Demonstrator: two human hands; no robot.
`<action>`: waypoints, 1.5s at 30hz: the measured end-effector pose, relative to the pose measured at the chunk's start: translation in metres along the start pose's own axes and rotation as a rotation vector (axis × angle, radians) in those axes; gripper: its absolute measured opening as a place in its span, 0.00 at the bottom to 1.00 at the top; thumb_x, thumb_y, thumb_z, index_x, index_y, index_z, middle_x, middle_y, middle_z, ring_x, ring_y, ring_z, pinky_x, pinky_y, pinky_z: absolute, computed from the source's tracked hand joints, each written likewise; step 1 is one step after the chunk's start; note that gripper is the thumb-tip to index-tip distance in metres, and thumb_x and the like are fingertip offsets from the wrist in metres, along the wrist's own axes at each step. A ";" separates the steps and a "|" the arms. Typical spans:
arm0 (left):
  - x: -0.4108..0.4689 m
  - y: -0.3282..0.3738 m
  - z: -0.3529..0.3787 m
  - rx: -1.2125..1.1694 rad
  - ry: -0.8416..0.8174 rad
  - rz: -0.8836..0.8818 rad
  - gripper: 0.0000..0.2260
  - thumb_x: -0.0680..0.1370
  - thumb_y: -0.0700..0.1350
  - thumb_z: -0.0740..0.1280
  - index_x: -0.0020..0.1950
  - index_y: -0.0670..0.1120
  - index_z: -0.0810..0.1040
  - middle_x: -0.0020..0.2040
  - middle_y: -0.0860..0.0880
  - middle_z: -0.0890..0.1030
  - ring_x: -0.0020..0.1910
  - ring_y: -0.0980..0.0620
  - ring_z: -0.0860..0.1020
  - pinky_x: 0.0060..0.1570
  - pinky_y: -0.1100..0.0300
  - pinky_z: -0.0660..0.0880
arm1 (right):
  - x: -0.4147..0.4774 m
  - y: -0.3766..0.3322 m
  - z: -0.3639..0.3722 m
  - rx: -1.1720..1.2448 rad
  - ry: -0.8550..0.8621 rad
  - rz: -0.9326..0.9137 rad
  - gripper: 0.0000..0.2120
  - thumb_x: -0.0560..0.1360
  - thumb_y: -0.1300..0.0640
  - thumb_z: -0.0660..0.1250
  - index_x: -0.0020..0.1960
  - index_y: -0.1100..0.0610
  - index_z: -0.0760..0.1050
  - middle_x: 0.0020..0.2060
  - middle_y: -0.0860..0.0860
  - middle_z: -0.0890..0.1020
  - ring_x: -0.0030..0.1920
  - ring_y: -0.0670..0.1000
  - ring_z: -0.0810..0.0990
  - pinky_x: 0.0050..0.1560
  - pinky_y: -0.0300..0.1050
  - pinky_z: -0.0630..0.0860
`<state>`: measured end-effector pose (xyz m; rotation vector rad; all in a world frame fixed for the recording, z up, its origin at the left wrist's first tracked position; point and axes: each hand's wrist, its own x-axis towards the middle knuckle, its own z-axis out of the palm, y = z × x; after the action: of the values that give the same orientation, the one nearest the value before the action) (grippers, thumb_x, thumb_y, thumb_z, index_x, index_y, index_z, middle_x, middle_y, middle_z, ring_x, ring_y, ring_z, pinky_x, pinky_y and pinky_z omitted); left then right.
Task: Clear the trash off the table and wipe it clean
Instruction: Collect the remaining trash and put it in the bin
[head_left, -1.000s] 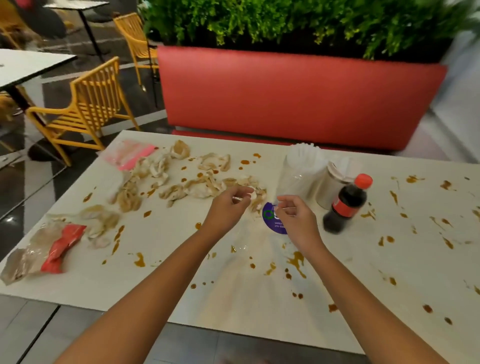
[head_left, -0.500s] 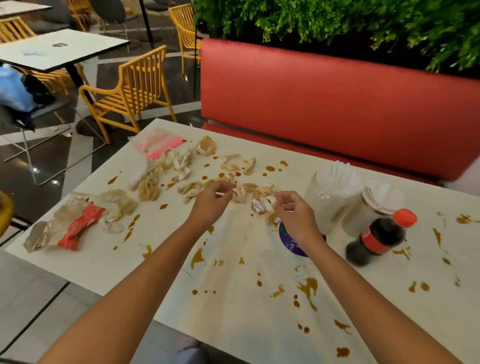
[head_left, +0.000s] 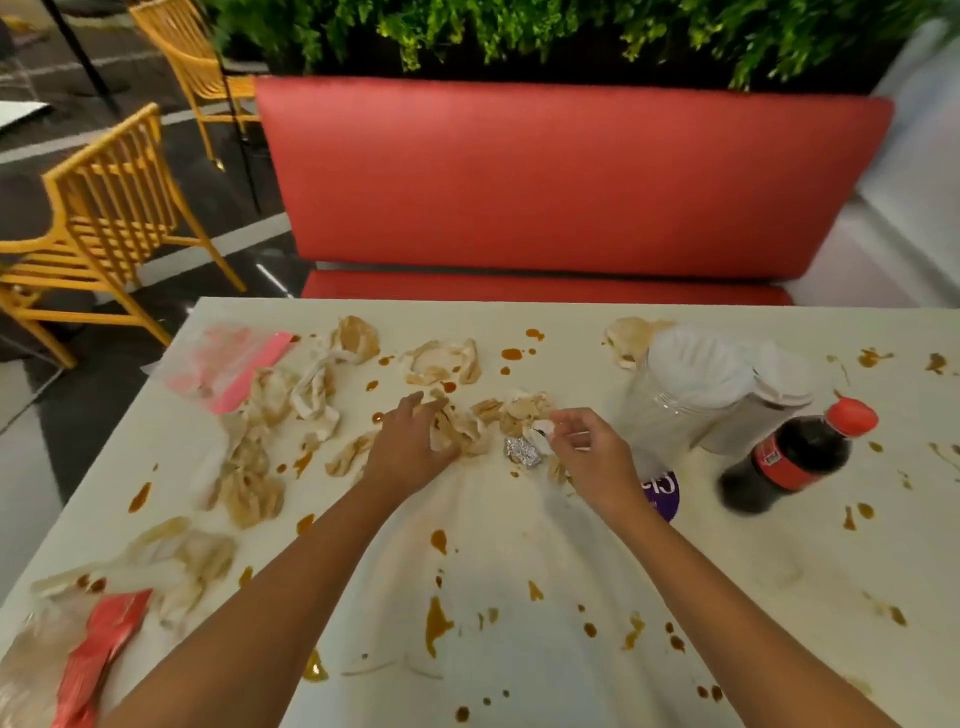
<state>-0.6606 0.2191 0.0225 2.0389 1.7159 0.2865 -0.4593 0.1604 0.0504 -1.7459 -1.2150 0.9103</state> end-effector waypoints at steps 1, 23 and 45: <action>0.005 -0.003 0.004 0.031 -0.023 0.025 0.30 0.75 0.54 0.67 0.74 0.51 0.61 0.74 0.44 0.58 0.71 0.42 0.60 0.67 0.50 0.62 | -0.001 0.002 0.002 0.002 0.012 0.016 0.09 0.76 0.63 0.64 0.55 0.55 0.75 0.48 0.52 0.78 0.41 0.43 0.74 0.37 0.26 0.71; 0.010 -0.028 -0.006 -0.211 0.217 0.108 0.10 0.78 0.38 0.63 0.59 0.42 0.75 0.55 0.47 0.72 0.49 0.52 0.73 0.44 0.67 0.64 | 0.037 0.010 0.025 -0.395 -0.092 0.011 0.29 0.74 0.55 0.68 0.71 0.53 0.62 0.69 0.54 0.62 0.67 0.54 0.65 0.65 0.47 0.67; -0.017 -0.022 -0.070 -0.402 0.302 0.263 0.06 0.76 0.39 0.67 0.52 0.45 0.78 0.48 0.54 0.72 0.46 0.70 0.71 0.44 0.78 0.64 | 0.039 0.029 0.041 -0.476 -0.095 -0.003 0.12 0.74 0.66 0.65 0.57 0.59 0.76 0.50 0.56 0.76 0.52 0.55 0.75 0.47 0.39 0.68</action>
<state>-0.7140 0.2202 0.0751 1.9801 1.3961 0.9849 -0.4742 0.2002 0.0028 -2.0845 -1.5926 0.7478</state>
